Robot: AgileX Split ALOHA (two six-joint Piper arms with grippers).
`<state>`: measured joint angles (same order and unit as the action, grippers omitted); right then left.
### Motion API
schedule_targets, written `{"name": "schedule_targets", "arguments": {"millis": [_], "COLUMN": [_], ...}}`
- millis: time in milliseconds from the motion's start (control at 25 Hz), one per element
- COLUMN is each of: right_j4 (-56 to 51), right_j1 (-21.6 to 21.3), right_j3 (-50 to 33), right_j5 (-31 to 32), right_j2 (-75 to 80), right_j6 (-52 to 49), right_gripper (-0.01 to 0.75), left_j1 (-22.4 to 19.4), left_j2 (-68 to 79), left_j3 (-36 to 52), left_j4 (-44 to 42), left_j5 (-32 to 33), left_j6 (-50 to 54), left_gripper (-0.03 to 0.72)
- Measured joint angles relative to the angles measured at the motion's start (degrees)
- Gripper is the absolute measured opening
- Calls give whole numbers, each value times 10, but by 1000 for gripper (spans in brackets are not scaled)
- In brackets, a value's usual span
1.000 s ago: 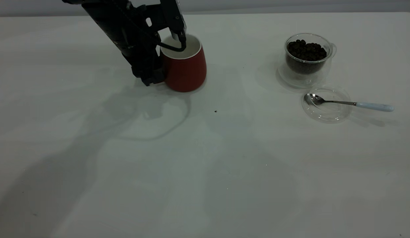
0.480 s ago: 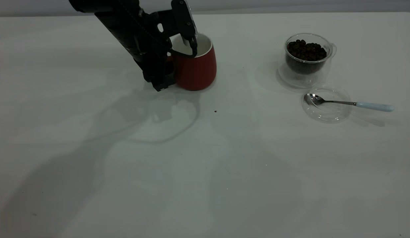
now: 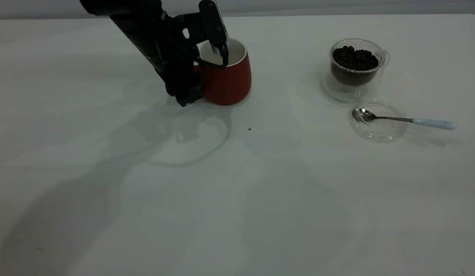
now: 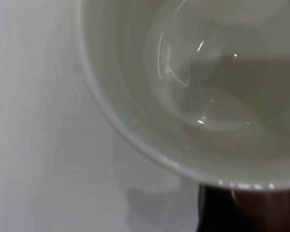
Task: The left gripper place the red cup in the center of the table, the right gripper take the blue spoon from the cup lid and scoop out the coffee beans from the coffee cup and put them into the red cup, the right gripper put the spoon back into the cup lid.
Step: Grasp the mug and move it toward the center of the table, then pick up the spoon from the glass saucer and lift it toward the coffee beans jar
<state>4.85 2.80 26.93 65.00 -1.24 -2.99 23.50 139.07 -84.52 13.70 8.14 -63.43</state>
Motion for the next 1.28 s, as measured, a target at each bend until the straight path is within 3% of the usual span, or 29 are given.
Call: {"name": "schedule_targets", "arguments": {"millis": [240, 480, 760, 1080, 1280], "right_j4": [0, 0, 0, 0, 0], "right_j1": [0, 0, 0, 0, 0], "right_j3": [0, 0, 0, 0, 0], "right_j5": [0, 0, 0, 0, 0], "right_j2": [0, 0, 0, 0, 0], "right_j6": [0, 0, 0, 0, 0], "right_gripper": [550, 550, 550, 550, 550], "left_j1": [-17, -26, -26, -26, -26], "left_j2": [-68, -147, -269, -502, -620], "left_j3": [0, 0, 0, 0, 0], "left_j4": [-1, -1, -2, -15, -77], "left_j5": [34, 165, 242, 311, 420], "left_j6": [42, 44, 63, 225, 364], "left_gripper": [445, 445, 445, 445, 445]}}
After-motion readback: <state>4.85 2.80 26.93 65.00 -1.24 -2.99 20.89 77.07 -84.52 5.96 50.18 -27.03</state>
